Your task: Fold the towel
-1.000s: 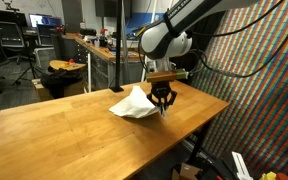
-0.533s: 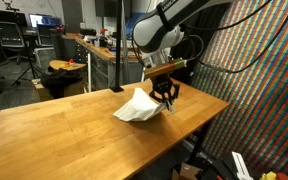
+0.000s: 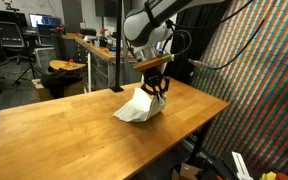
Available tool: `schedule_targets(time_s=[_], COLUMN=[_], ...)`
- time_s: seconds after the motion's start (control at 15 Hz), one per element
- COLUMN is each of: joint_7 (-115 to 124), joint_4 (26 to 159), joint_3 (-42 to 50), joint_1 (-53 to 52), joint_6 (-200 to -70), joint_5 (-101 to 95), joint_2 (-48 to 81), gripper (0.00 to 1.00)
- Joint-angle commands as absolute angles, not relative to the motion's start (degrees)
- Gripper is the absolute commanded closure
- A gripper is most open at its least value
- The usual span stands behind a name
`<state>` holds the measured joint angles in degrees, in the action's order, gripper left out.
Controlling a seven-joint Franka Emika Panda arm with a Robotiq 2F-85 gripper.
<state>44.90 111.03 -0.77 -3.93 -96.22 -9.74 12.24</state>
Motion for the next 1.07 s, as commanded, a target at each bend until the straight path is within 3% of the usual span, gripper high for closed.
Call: schedule_targets(time_s=[0.0,1.0], joint_7=[47.2,57.4], joint_4=[101.3,65.9], joint_3=[-0.4,1.8], joint_1=[-4.9,-5.2], joint_6=[-92.4,-88.6], joint_5=[-9.1,1.1], joint_2=[17.1,40.8], gripper=[0.94,0.94])
